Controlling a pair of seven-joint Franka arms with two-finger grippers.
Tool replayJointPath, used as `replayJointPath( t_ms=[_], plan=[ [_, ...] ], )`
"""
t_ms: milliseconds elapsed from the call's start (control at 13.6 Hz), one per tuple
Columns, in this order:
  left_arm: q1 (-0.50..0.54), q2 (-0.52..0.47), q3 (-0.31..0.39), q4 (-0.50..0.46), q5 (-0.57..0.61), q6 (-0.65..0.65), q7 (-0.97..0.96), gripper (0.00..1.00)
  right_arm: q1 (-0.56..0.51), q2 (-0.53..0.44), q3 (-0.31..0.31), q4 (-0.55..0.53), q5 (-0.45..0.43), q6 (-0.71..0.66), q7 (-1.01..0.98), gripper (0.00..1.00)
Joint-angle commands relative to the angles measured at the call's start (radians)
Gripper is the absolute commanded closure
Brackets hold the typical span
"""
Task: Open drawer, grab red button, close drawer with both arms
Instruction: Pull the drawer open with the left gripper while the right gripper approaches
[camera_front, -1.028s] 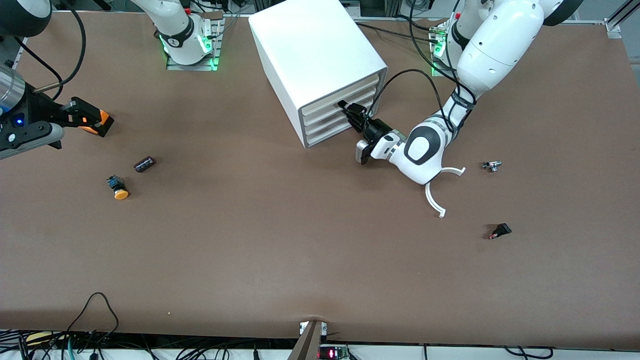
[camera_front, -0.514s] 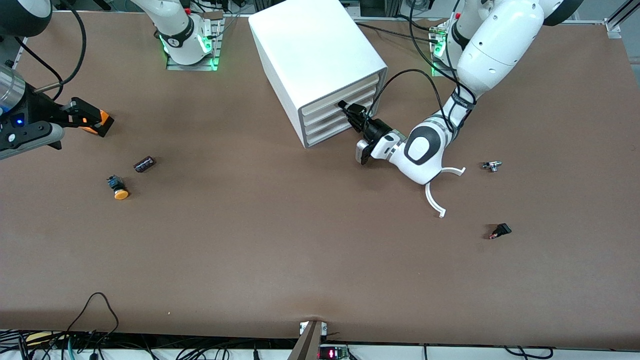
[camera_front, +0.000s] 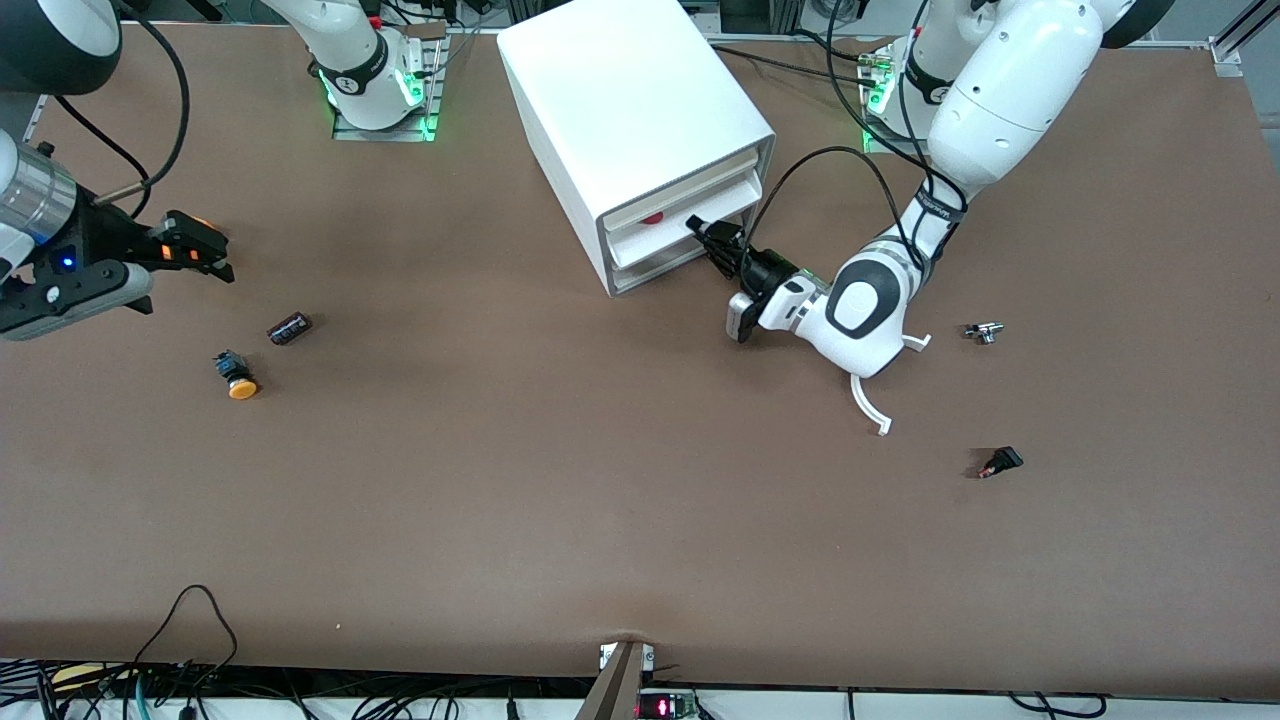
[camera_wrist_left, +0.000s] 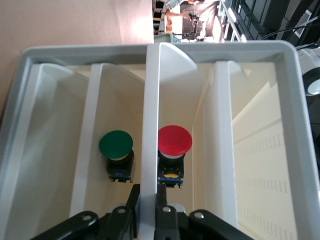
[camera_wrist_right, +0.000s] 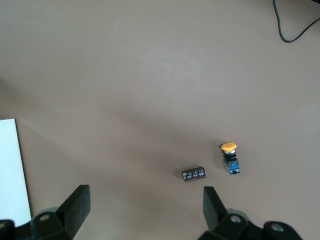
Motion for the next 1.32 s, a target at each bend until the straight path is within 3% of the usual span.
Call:
replayJointPath(
  t_ms=[0, 367, 661, 807, 1101, 1174, 1248],
  plan=[
    [0.02, -0.017, 0.021, 0.014, -0.019, 0.007, -0.014, 0.96, -0.002, 0.059, 0.006, 0.027, 0.02, -0.012, -0.027, 0.0],
    [0.045, -0.017, 0.039, 0.039, -0.029, 0.015, -0.012, 0.96, 0.075, 0.067, 0.007, 0.022, 0.029, -0.015, -0.05, 0.0],
    [0.075, -0.015, 0.04, 0.044, -0.03, 0.02, -0.012, 0.96, 0.21, 0.119, 0.015, 0.03, 0.045, 0.0, 0.062, 0.01],
    [0.08, -0.012, 0.055, 0.054, -0.029, 0.018, -0.012, 0.96, 0.282, 0.154, 0.015, 0.044, 0.057, 0.057, 0.235, 0.01],
    [0.092, -0.01, 0.064, 0.065, -0.032, 0.018, -0.012, 0.95, 0.426, 0.285, 0.017, 0.203, 0.058, 0.08, 0.445, 0.01],
    [0.092, -0.01, 0.064, 0.064, -0.029, 0.018, -0.015, 0.82, 0.463, 0.318, 0.017, 0.246, 0.058, 0.08, 0.505, 0.01],
    [0.094, -0.012, 0.064, 0.059, -0.021, 0.015, -0.052, 0.01, 0.503, 0.346, 0.015, 0.281, 0.058, 0.082, 0.575, 0.01]
  ],
)
